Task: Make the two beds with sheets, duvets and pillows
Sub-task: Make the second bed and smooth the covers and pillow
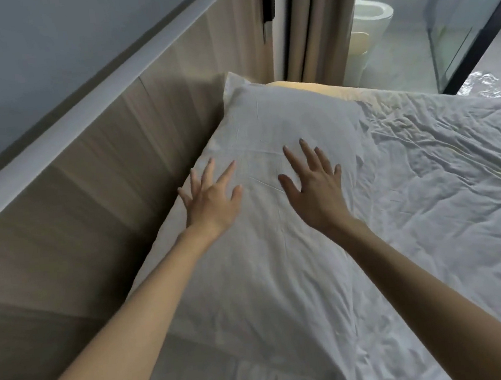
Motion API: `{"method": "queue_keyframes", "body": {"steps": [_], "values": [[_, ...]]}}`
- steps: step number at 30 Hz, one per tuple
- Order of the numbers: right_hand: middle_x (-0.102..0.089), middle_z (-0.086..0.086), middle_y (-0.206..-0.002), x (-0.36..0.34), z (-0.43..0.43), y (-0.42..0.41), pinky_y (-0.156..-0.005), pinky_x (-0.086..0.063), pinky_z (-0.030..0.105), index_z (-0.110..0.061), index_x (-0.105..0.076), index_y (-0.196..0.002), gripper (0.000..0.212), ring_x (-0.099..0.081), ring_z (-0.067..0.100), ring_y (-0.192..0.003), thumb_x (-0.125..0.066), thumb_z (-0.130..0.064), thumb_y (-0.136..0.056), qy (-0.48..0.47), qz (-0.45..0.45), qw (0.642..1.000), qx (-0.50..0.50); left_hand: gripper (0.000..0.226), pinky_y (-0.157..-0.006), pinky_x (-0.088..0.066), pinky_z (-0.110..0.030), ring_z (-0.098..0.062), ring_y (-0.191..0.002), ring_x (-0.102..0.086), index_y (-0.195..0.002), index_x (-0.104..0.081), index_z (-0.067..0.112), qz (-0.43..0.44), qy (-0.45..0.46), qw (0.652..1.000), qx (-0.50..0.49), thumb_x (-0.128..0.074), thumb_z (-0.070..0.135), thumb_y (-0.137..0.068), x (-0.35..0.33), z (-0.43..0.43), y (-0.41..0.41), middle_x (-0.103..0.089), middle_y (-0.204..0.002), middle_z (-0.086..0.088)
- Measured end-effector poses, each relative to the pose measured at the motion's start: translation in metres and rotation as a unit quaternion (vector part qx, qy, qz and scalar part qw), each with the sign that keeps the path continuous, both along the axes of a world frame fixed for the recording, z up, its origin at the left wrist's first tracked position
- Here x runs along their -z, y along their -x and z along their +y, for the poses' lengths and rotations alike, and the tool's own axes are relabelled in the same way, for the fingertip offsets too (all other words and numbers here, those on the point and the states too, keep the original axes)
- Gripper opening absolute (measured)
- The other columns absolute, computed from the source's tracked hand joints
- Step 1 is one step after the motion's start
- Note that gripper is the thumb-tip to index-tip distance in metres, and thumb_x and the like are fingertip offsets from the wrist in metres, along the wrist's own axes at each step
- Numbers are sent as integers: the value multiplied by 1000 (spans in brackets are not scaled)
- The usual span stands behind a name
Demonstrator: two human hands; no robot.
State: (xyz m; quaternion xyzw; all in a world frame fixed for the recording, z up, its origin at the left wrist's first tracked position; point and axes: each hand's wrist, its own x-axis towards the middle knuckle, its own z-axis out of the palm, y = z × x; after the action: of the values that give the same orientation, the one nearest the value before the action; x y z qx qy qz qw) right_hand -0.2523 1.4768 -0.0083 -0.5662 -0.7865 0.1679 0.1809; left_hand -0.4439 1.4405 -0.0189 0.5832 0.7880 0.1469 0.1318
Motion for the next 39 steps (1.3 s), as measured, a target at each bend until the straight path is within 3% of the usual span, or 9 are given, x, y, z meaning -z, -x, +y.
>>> {"method": "queue_keyframes", "body": {"steps": [6,12,17,20,23,25,27,31,39], "values": [[34,-22,-153,112,-38,-3,-104,9,76,-59,13,-143,76,39,26,-139,-26,-82,-82,155,-78,985,-19,71,-109,9,-70,-38,-145,22,-144,5,60,0,89,995,-40,-30,79,-85,94,-39,13,22,-159,13],[44,-18,-147,112,-64,-15,-102,8,77,-55,25,-141,110,44,28,-135,-25,-101,-54,185,-76,978,-51,92,-112,8,-67,-36,-145,21,-146,15,53,-8,137,990,-43,-33,88,-75,95,-78,26,28,-158,7],[43,-12,-150,115,-113,-33,-104,1,76,-53,29,-140,119,37,35,-139,-47,-93,-58,190,-116,971,-92,99,-114,7,-62,-34,-145,23,-146,20,50,-15,176,983,-46,-33,89,-72,97,-136,19,30,-157,5],[41,-7,-152,121,-140,-47,-109,-16,70,-55,28,-139,114,24,46,-142,-61,-75,-71,159,-154,969,-108,94,-116,-2,-59,-33,-148,14,-150,14,45,-21,195,980,-46,-45,74,-84,89,-161,23,23,-160,5],[31,0,-157,114,-160,-59,-106,-38,58,-55,26,-139,118,6,52,-143,-74,-53,-77,145,-184,963,-132,85,-117,-16,-57,-32,-149,-4,-154,5,39,-14,208,977,-39,-53,51,-93,78,-188,26,10,-163,2],[20,4,-161,101,-169,-65,-103,-43,52,-52,19,-145,120,-8,48,-144,-79,-42,-76,149,-209,955,-147,77,-117,-17,-56,-30,-149,-8,-154,1,38,2,208,977,-36,-49,49,-96,64,-206,22,4,-164,2],[4,5,-163,80,-179,-67,-108,-37,50,-46,2,-151,102,-17,37,-144,-73,-44,-82,119,-225,954,-156,73,-118,-13,-54,-29,-150,-3,-154,1,38,21,194,980,-38,-44,49,-98,45,-226,14,6,-163,4],[-11,3,-163,23,-210,-69,-118,-20,48,-38,-22,-152,68,-12,26,-149,-56,-46,-94,34,-154,975,-158,72,-119,-8,-52,-26,-150,3,-154,0,39,62,99,992,-40,-43,52,-98,0,-274,-9,8,-163,5],[-24,2,-160,-68,-322,-74,-117,-24,50,-36,-31,-150,64,-21,27,-148,-55,-52,-92,-104,-56,966,-228,74,-118,-12,-53,-28,-150,-3,-154,-12,35,118,-35,991,-60,-44,59,-93,-76,-403,-56,0,-164,3]]}}
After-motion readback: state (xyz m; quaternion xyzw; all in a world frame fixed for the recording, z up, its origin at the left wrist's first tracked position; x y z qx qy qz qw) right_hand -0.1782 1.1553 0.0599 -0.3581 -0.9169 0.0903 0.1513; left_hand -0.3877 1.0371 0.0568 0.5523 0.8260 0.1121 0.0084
